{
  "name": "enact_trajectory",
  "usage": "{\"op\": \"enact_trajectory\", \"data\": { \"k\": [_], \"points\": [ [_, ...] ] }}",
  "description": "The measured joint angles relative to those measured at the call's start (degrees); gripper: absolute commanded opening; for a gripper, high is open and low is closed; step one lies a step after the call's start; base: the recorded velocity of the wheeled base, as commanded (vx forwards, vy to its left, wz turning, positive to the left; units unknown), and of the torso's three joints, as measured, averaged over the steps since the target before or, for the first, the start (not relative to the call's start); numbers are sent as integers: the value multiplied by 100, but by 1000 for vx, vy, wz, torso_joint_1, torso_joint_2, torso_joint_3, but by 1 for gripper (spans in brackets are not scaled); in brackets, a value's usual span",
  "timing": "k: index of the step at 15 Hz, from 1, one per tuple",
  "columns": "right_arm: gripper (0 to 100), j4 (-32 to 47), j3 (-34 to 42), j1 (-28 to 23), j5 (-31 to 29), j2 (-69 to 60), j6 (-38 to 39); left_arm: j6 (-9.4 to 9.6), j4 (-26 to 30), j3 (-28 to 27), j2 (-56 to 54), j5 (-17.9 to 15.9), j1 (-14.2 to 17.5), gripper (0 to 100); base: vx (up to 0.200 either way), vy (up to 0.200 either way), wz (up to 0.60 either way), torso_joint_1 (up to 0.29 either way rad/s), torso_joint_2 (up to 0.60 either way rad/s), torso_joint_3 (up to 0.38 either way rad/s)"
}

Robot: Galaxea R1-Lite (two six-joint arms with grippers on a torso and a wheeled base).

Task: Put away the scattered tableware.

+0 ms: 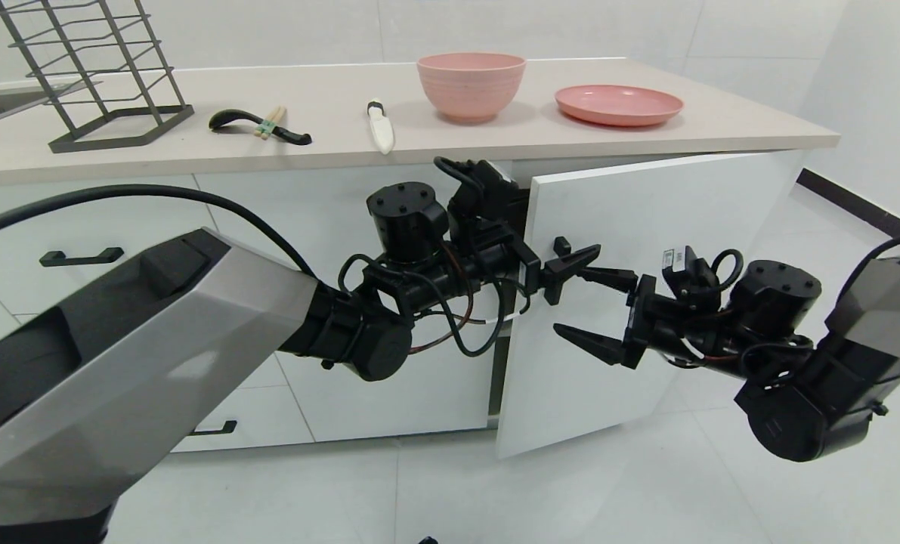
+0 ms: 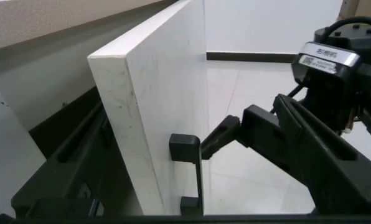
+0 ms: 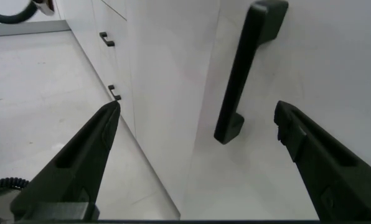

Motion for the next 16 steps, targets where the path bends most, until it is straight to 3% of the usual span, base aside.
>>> {"op": "enact_trajectory", "data": {
  "k": [1, 5, 10, 16],
  "points": [
    [100, 4, 151, 2, 0, -127, -6, -82, 4, 9, -9, 21, 0, 100, 0, 0, 0, 0, 0, 0],
    [100, 0, 1281, -52, -11, -1143, -20, -112, 129, 18, -26, 38, 1, 100, 0, 0, 0, 0, 0, 0],
    [100, 20, 3038, -111, -15, -3488, -20, -148, 173, 24, -30, 44, 20, 100, 0, 0, 0, 0, 0, 0],
    [100, 622, 3672, -786, -37, -6456, -118, -150, 252, 115, -30, 133, -13, 100, 0, 0, 0, 0, 0, 0]
  ]
}}
